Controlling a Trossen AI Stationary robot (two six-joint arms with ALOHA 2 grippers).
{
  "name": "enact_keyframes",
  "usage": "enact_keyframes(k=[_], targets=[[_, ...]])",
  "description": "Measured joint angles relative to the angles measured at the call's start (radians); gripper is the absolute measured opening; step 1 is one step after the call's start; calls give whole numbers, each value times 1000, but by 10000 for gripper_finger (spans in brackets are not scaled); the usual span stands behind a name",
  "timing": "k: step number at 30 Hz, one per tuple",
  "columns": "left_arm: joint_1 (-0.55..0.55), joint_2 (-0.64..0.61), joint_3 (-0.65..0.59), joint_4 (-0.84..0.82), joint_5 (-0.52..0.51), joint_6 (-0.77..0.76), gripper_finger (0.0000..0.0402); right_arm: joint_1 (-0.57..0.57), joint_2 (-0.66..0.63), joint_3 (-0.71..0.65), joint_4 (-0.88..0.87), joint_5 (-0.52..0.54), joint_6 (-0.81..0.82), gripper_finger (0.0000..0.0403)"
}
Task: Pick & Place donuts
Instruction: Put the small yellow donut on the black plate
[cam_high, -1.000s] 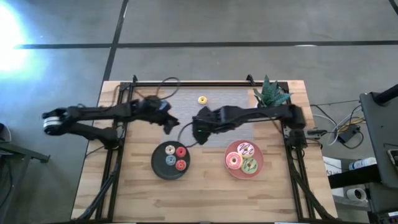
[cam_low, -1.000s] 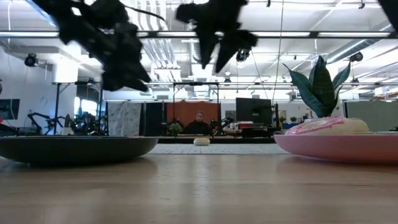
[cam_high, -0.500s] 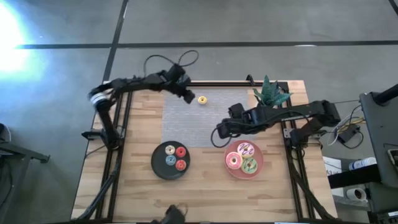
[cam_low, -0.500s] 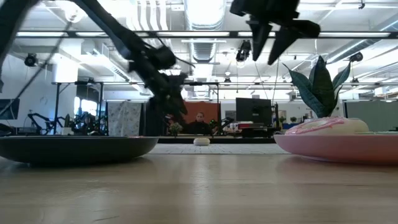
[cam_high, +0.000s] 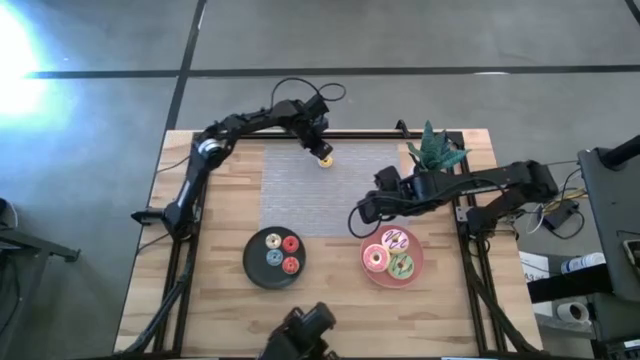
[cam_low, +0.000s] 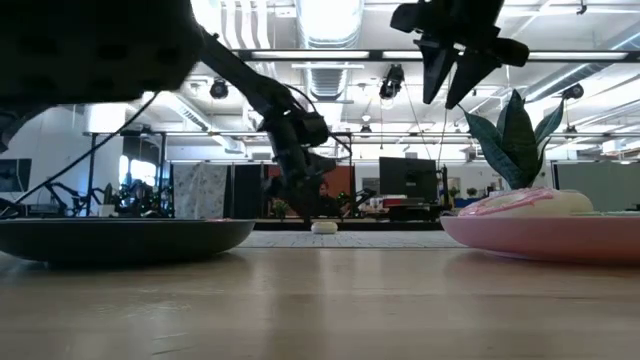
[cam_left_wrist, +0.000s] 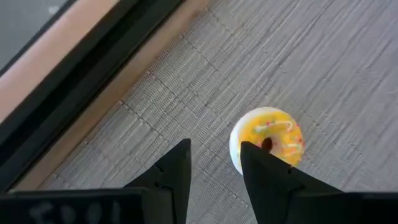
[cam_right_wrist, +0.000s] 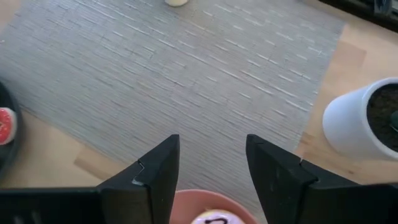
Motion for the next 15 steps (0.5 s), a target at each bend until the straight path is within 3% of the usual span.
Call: enact_keyframes(k=[15], targets=[[-2,28,30,-31,98,10,113,-3,-25,-38,4,26,-22,178]])
